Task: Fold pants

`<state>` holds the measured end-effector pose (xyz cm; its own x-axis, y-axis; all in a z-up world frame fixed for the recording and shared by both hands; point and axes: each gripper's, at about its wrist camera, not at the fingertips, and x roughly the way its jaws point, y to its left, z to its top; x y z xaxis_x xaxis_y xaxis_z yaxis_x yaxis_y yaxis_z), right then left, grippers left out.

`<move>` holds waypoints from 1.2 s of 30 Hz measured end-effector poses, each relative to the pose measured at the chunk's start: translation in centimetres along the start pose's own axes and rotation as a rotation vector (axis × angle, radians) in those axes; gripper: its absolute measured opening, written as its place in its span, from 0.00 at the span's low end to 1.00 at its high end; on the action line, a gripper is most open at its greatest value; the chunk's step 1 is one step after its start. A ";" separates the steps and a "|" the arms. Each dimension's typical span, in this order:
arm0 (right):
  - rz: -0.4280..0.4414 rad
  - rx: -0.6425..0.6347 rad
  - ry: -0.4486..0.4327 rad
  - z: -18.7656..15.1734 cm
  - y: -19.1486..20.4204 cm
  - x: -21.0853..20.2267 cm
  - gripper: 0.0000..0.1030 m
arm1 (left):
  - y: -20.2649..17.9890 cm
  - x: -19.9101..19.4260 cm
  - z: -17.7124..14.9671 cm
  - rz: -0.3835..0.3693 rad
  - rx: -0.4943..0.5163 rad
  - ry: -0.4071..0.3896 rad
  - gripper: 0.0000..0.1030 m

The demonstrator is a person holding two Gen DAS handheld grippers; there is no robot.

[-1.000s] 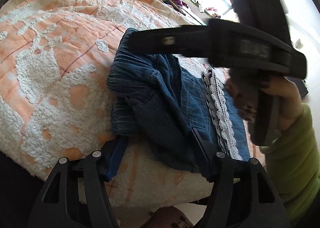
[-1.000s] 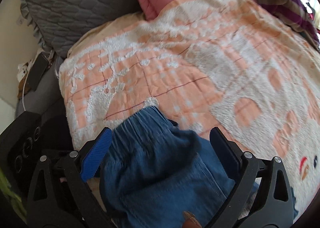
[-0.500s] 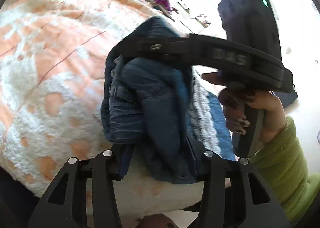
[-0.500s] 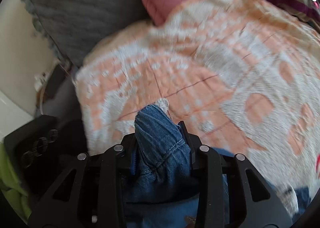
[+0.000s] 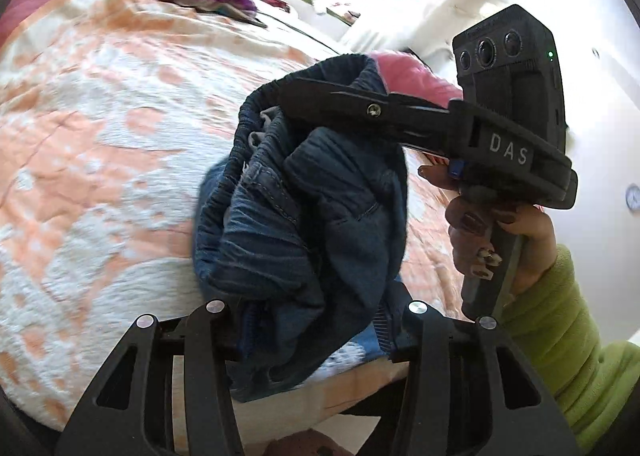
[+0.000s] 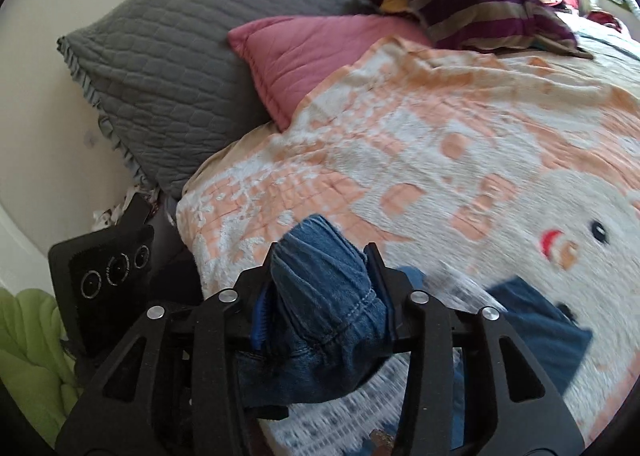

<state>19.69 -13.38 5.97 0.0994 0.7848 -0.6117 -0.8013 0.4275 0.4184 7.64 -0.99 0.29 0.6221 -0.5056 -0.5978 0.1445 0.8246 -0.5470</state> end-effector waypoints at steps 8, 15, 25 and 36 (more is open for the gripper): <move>-0.079 0.172 -0.139 -5.2 -4.8 -5.2 0.57 | -2.7 4.1 -1.0 -0.004 0.102 0.083 0.49; -0.148 0.235 -0.139 -9.0 -5.9 -4.9 0.58 | -4.1 5.9 -2.2 -0.003 0.167 0.132 0.49; -0.393 0.197 -0.004 -10.6 -7.8 -3.3 0.58 | -4.5 5.5 -3.6 0.021 0.188 0.132 0.53; -0.381 0.147 -0.224 -11.2 -3.7 -9.9 0.81 | -5.8 0.4 -1.9 0.144 0.252 0.015 0.81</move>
<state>15.05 -27.76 3.00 0.5082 0.6302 -0.5869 -0.5928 0.7504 0.2924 5.62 -6.42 2.08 0.6387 -0.3812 -0.6684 0.2433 0.9242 -0.2945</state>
